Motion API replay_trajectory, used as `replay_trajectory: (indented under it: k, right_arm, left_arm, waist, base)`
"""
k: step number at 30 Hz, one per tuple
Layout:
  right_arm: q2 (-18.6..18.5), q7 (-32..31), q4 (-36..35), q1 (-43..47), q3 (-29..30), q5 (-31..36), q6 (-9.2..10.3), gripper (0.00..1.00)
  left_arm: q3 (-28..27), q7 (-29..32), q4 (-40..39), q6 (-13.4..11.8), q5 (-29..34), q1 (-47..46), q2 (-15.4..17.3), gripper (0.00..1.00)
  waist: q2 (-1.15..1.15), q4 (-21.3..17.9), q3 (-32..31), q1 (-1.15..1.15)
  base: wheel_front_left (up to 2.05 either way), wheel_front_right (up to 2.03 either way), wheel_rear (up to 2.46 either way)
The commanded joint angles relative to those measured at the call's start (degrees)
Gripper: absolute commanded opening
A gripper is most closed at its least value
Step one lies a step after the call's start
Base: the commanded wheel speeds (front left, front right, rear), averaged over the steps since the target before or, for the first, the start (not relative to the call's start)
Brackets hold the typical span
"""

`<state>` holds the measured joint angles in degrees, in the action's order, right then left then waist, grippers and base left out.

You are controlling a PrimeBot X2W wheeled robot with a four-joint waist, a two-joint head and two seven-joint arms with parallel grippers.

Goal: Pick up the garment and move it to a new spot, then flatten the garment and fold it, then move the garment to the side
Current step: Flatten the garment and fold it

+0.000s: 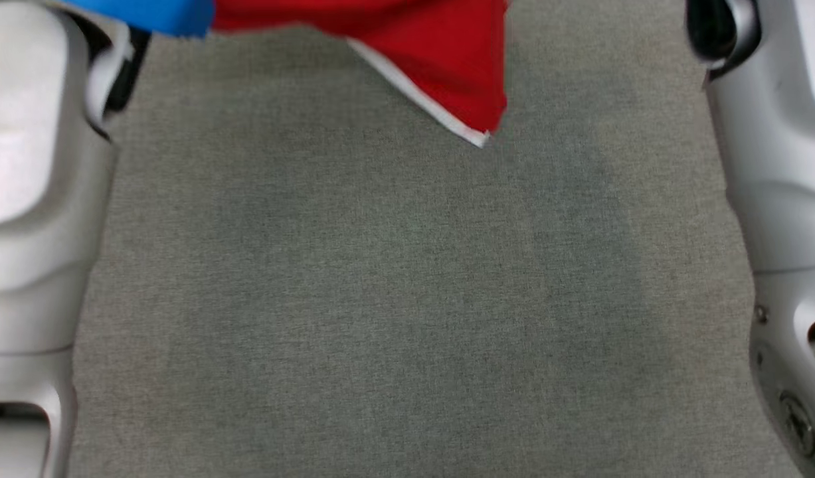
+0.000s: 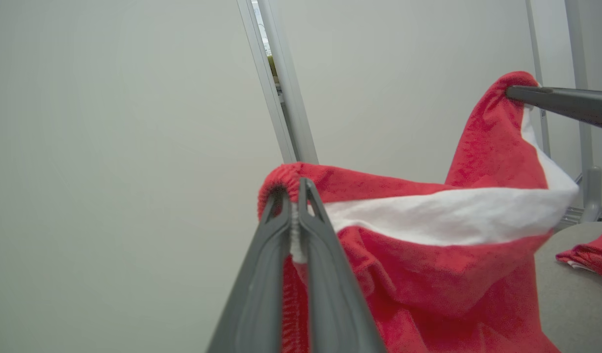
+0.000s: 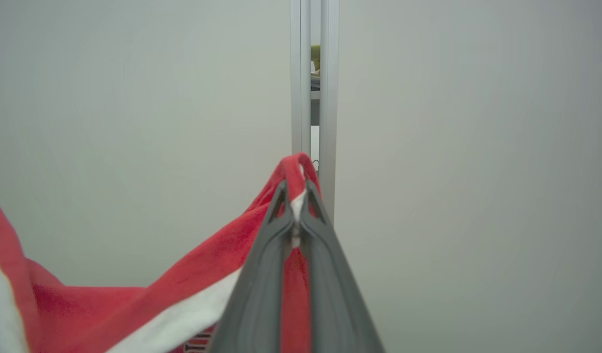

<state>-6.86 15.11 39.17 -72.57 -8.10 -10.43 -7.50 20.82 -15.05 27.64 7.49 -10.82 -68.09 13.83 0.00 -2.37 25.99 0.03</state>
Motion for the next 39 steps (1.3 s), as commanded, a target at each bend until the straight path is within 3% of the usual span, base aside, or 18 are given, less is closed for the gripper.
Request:
replay_trajectory:
  k: [1,8,14,20,39]
  right_arm:
    - [-0.08,-0.01,0.79,-2.95,0.16,0.36,0.02,0.0]
    - [-1.19,-0.01,2.46,-15.56,2.58,1.4,0.02,0.0]
    - [-0.97,-0.01,3.56,-13.41,2.62,1.8,0.02,0.0]
    - [-1.37,-0.01,2.01,-3.21,1.23,2.26,0.02,0.0]
    - [-3.17,0.02,-9.57,42.92,-1.44,-2.08,0.02,0.0]
  left_arm:
    - [-0.33,-0.15,0.02,-0.05,-0.95,-2.9,0.27,0.0]
    - [1.74,-0.15,1.92,-0.05,-2.29,-16.14,1.0,0.0]
    - [2.62,-0.14,1.97,-0.05,-3.4,-15.69,0.5,0.0]
    - [1.65,-0.16,-0.47,-0.06,-3.92,-6.34,-0.23,0.0]
    - [-1.91,-0.15,-14.5,-0.1,-2.25,44.65,-5.41,0.0]
  waist:
    - [0.0,-1.86,3.22,-0.03]
    - [0.0,-2.49,5.7,-0.03]
    - [0.0,-2.68,6.29,-0.03]
    - [0.0,-2.24,6.0,-0.03]
    - [0.0,-0.39,-7.39,-0.03]
  base:
    - [0.0,0.0,0.0]
    - [0.0,0.0,0.0]
    - [0.0,0.0,0.0]
    - [0.0,0.0,0.0]
    - [0.0,0.0,0.0]
